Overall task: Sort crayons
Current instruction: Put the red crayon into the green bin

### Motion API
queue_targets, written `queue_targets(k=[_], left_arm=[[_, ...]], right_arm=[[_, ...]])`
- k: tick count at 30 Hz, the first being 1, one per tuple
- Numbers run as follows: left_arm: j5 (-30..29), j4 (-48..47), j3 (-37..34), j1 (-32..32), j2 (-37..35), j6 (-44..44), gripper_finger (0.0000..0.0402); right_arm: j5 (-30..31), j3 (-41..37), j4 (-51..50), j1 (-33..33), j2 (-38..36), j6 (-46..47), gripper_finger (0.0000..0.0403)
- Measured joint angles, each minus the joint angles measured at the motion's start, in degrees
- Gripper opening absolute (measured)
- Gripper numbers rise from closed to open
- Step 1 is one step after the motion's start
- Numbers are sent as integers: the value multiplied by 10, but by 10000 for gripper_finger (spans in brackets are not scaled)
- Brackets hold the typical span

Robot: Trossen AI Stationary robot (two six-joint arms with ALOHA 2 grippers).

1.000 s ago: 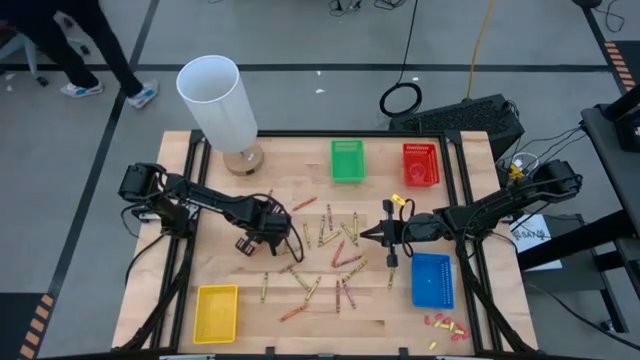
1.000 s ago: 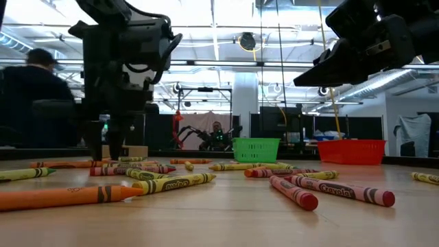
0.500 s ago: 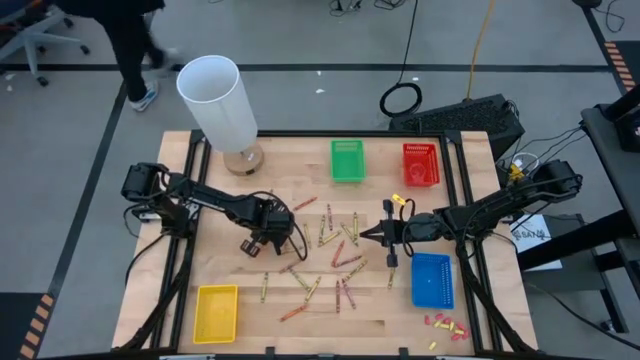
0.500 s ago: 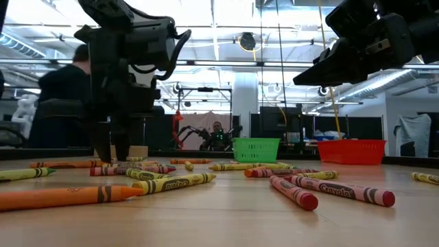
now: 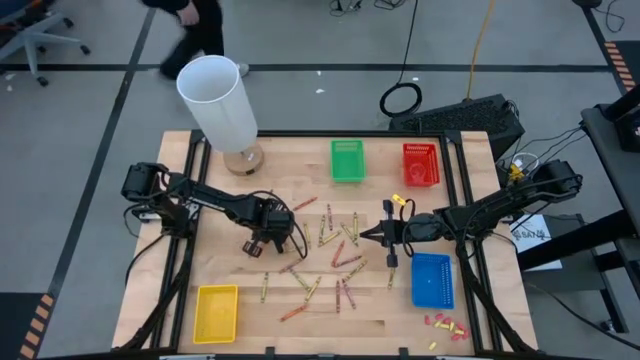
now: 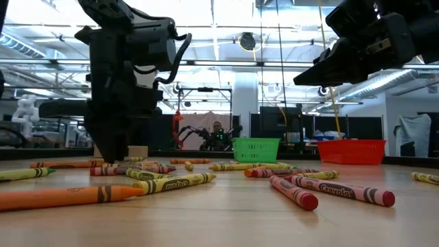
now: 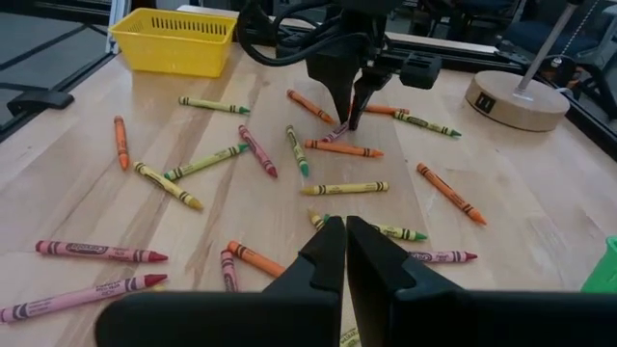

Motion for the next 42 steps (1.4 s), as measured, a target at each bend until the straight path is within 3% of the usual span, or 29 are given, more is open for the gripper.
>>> queue_targets(k=[7, 24, 33, 42], left_arm=[[-1, -2, 0, 0, 0, 0, 9], [-18, -5, 36, 0, -43, -10, 4], [-108, 25, 81, 0, -75, -75, 4], [-114, 84, 132, 0, -74, -90, 7]], right_arm=[[0, 0, 0, 0, 0, 5, 0], [0, 0, -1, 0, 0, 11, 0], [1, 0, 0, 0, 0, 22, 0], [1, 0, -23, 0, 0, 38, 0]])
